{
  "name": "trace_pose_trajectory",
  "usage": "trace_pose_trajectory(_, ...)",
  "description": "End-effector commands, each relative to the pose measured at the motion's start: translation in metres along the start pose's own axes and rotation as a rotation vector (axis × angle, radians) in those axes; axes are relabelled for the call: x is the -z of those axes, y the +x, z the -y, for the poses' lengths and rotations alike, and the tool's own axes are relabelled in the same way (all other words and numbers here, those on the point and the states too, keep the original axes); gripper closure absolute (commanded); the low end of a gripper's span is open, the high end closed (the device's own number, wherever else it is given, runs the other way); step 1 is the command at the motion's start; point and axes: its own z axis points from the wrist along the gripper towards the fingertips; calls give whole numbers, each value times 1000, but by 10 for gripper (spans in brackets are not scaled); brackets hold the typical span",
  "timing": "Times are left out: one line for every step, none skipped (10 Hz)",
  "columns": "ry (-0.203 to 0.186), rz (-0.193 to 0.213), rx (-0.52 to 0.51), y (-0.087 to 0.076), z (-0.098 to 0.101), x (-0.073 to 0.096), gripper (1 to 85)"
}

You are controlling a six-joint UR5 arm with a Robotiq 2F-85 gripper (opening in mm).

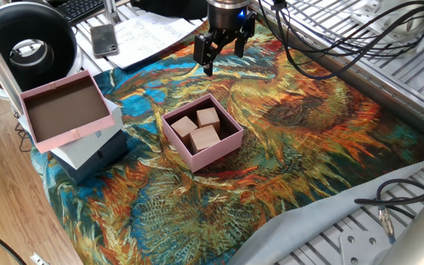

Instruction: Take everything out of the gift box

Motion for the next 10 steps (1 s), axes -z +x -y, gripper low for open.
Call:
trace_pose_trajectory(-82, 197, -112, -52, -20, 6, 830)
trace_pose_trajectory(-49, 192, -125, -47, -17, 0, 830)
trace_pose_trajectory(-21, 188, -136, -43, -16, -1, 830)
trace_pose_trajectory(-17, 173, -156, -40, -19, -3, 833)
trace_pose_trajectory(0, 157, -150, -34, -16, -4, 833)
trace_pose_trajectory(-26, 109, -147, -22, -21, -4, 833)
trace_pose_trajectory(-69, 82, -132, -15, -33, -3, 833)
trace_pose_trajectory(-41, 73, -97, -15, -31, -4, 833)
trace_pose_trajectory(-48, 49, -104, -14, -40, -9, 833)
trace_pose_trajectory(4, 46, -96, -15, -32, -20, 833)
